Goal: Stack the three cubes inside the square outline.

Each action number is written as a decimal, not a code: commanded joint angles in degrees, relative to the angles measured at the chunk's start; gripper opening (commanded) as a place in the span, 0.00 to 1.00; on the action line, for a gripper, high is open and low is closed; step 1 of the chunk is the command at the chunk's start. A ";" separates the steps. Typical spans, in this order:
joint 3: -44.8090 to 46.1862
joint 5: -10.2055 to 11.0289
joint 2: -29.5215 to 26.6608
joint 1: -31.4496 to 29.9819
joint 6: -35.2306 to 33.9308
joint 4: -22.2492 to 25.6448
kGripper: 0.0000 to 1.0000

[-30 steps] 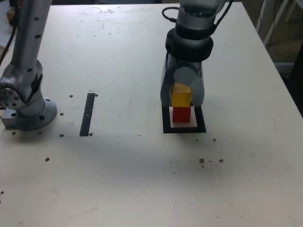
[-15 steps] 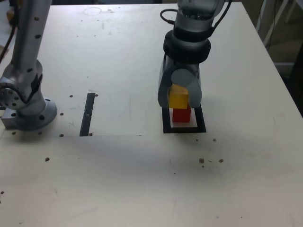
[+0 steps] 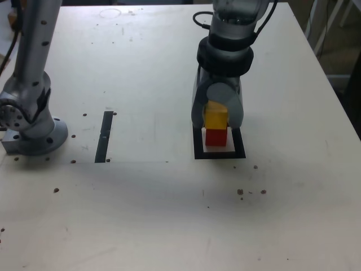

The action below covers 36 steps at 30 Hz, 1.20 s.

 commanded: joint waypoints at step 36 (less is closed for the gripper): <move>-4.26 1.23 -7.01 7.15 -3.59 14.45 0.99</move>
